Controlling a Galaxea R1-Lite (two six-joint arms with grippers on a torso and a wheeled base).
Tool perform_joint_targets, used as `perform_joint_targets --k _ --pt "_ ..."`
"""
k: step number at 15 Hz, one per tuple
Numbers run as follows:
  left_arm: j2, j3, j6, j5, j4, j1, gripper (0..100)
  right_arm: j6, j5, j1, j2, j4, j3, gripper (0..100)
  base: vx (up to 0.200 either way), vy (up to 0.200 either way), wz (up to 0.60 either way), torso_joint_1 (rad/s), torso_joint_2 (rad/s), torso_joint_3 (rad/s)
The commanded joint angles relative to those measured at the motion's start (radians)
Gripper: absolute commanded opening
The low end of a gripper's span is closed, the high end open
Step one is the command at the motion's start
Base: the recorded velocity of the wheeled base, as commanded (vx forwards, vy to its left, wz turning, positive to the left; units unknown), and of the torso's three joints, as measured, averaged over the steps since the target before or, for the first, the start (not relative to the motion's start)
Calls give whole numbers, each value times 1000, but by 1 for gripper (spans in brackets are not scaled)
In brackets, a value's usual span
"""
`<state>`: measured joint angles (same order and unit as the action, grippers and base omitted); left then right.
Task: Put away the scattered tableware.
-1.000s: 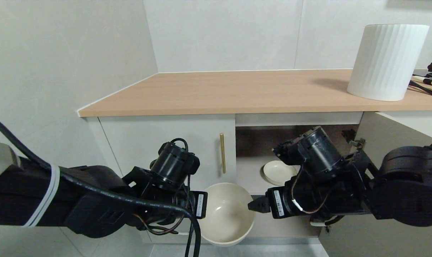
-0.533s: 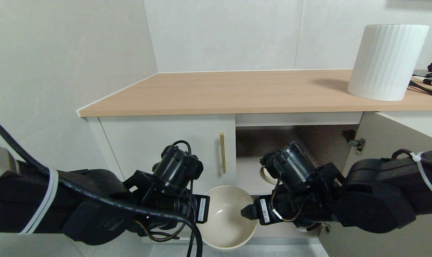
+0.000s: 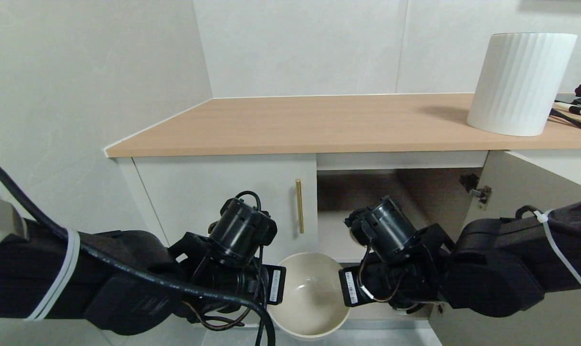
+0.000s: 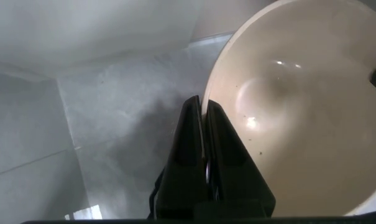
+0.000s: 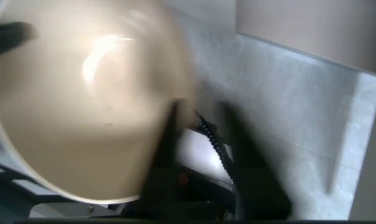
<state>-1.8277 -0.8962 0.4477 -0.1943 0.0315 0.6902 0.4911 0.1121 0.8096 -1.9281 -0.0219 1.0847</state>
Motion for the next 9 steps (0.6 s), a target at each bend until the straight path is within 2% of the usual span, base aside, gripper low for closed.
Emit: perform_joint_targets --k 1,7,8,9 --pt "1 0 0 -4 -2 -1 0 -2 3 0 -2 -4 -2 0 0 0 0 0 0 0" --pt "1 -1 2 -4 1 -1 0 -2 3 0 -3 -4 -2 0 0 0 0 0 0 0" --pt "2 -1 2 -5 2 -1 100 -2 3 0 -3 -4 -2 0 0 0 0 0 0 0" --pt "2 -3 3 -4 2 -1 100 -2 3 0 -5 -4 -2 0 0 0 0 0 0 0"
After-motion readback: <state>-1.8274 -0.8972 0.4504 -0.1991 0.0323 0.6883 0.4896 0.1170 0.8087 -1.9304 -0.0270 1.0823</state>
